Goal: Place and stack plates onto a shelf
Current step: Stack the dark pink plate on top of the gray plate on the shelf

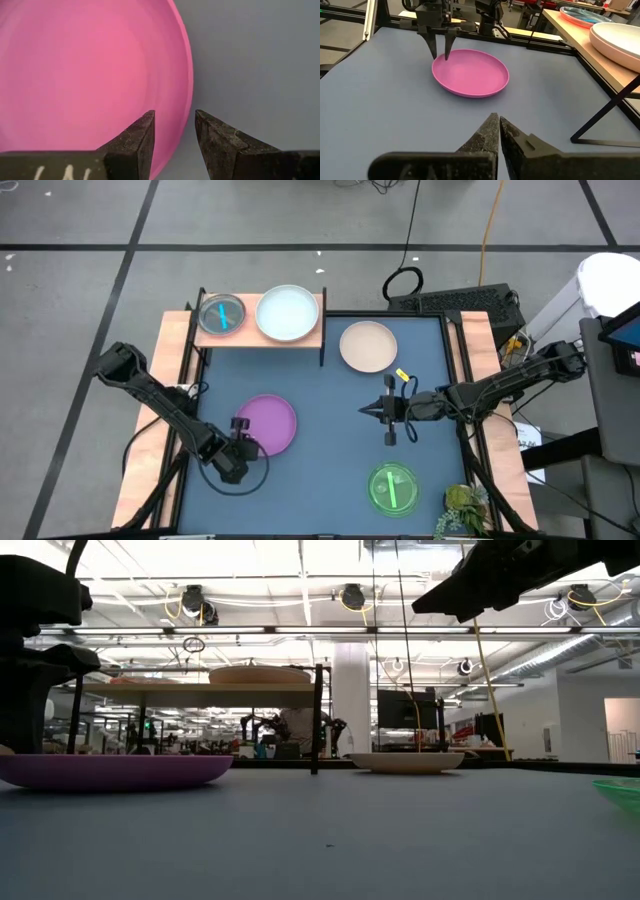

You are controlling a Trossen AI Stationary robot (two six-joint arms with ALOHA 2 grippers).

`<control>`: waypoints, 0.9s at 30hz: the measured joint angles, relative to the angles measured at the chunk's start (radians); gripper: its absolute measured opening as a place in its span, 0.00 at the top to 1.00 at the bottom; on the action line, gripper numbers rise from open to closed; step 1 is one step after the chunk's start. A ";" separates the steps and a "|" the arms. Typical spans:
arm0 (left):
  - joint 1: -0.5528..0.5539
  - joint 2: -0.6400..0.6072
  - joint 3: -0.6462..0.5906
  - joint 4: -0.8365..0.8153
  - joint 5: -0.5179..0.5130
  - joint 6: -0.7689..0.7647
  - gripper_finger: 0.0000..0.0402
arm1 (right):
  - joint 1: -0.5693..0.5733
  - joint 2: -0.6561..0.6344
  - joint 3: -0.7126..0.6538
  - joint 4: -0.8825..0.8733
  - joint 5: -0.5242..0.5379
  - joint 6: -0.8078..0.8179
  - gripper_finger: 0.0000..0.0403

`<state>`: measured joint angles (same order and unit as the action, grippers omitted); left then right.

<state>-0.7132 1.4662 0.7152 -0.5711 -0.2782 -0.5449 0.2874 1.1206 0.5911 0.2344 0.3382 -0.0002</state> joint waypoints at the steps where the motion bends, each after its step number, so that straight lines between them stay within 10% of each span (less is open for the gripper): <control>1: 0.000 0.000 -0.006 0.001 0.006 0.000 0.65 | 0.000 0.000 0.000 0.000 0.000 0.000 1.00; 15: 0.000 0.000 -0.034 0.023 -0.002 0.126 0.97 | 0.000 0.003 0.000 0.003 0.000 0.000 1.00; 27: 0.000 0.000 0.084 0.024 0.023 0.357 0.97 | 0.000 0.103 0.000 0.148 -0.104 -0.043 1.00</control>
<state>-0.7132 1.4662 0.7989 -0.5476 -0.2554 -0.1875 0.2878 1.2237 0.5907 0.3819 0.2345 -0.0434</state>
